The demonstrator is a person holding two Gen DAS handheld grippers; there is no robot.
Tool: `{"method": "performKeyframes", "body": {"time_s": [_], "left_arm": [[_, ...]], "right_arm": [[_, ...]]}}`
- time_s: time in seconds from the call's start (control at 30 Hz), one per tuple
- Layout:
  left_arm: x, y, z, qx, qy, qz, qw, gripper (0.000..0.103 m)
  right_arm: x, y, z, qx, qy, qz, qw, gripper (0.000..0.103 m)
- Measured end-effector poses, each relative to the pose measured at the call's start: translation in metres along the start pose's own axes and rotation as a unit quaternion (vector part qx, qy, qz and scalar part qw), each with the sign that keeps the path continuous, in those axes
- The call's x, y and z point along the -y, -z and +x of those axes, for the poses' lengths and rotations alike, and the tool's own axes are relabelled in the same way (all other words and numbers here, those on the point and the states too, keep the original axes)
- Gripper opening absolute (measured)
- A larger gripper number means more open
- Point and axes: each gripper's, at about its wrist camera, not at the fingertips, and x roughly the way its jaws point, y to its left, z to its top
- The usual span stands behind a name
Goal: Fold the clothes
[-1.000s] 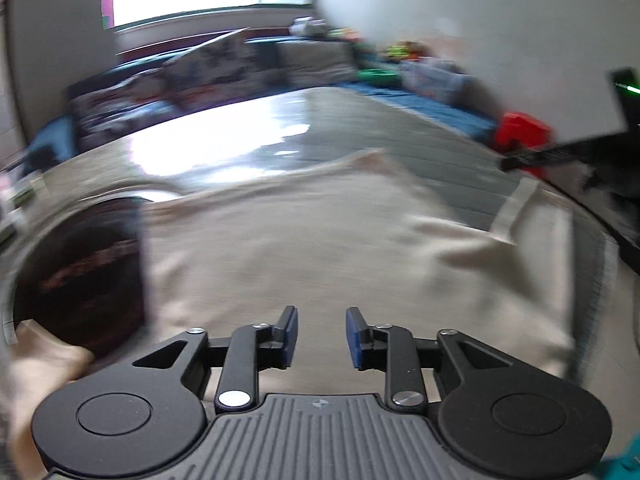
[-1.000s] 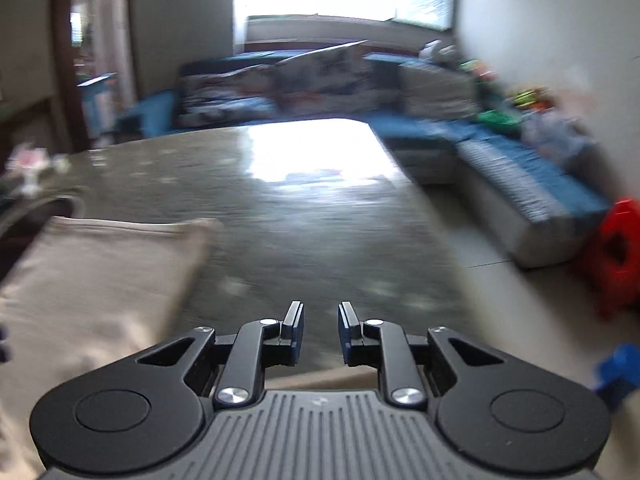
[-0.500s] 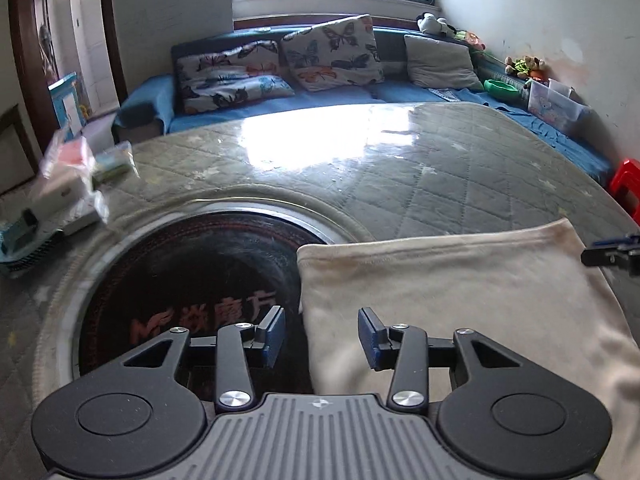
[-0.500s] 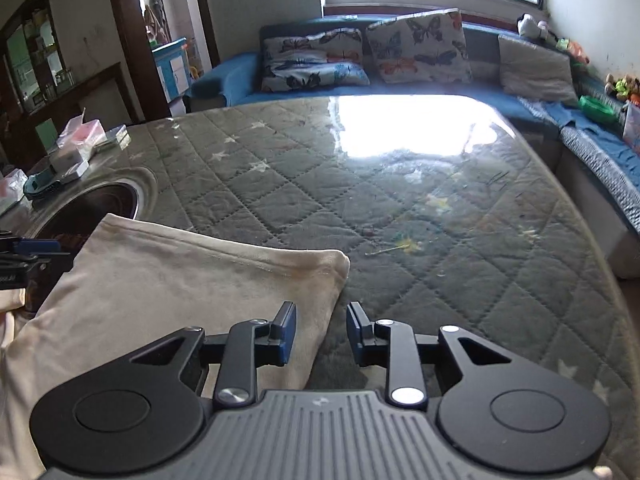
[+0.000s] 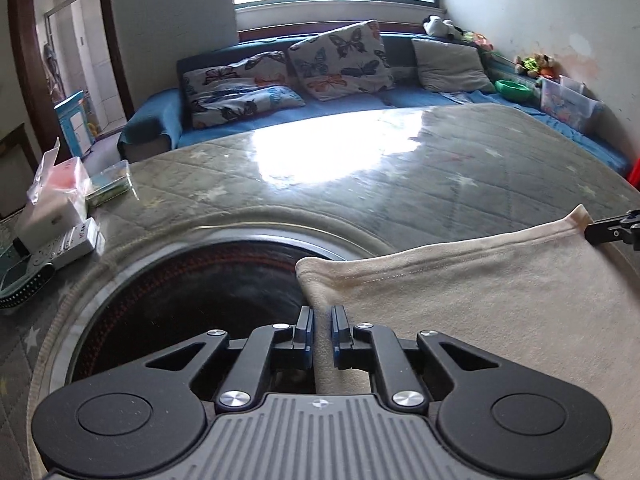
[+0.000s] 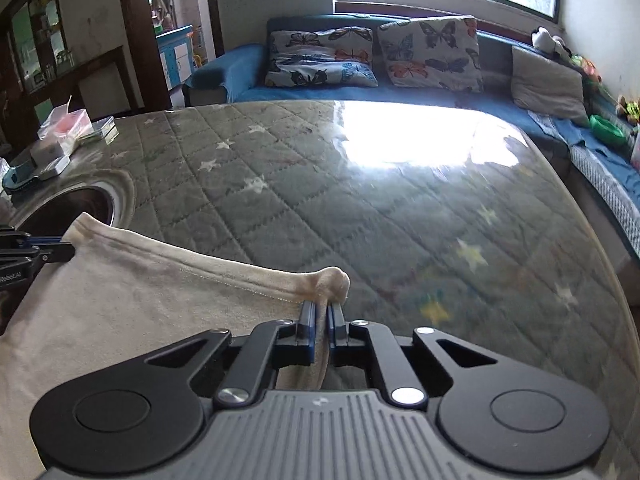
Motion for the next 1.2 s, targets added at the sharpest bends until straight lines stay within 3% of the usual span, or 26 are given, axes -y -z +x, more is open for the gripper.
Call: {"method": "performKeyframes", "body": {"time_s": [0.17,0.33,0.43,0.5,0.67,0.97,1.07,1.13,1.2], "left_arm": [[-0.024,-0.004,-0.012,0.0,0.006,-0.027,0.9996,0.015],[-0.053,0.012,-0.053,0.013,-0.005,-0.039,0.9991,0.022],[-0.065,0.034,-0.083,0.02,-0.003,-0.039,0.999,0.031],[-0.068,0.052,-0.102,0.025,-0.001,-0.027,0.9993,0.035],[-0.058,0.091,-0.133,0.028,-0.009,0.019,0.9994,0.039],[-0.05,0.118,-0.128,0.02,-0.044,0.077,0.9958,0.039],[-0.055,0.123,-0.127,0.024,-0.052,0.075,0.9955,0.025],[-0.06,0.124,-0.128,0.027,-0.06,0.062,0.9959,0.008],[-0.07,0.124,-0.133,0.039,-0.066,0.028,0.9967,0.005]], "right_arm": [[-0.006,-0.012,0.008,0.002,0.002,-0.014,1.0,0.012],[-0.024,-0.008,-0.016,0.012,-0.009,-0.049,0.999,0.014],[-0.039,0.0,-0.036,0.014,-0.036,-0.07,0.997,0.026],[-0.052,0.008,-0.047,0.015,-0.054,-0.088,0.995,0.033],[-0.106,0.035,-0.076,0.011,-0.116,-0.154,0.981,0.035],[-0.181,0.069,-0.101,0.002,-0.184,-0.234,0.955,0.036],[-0.195,0.074,-0.103,-0.001,-0.195,-0.248,0.949,0.037],[-0.207,0.077,-0.101,-0.003,-0.202,-0.255,0.946,0.037],[-0.217,0.079,-0.1,0.0,-0.209,-0.259,0.943,0.037]]}}
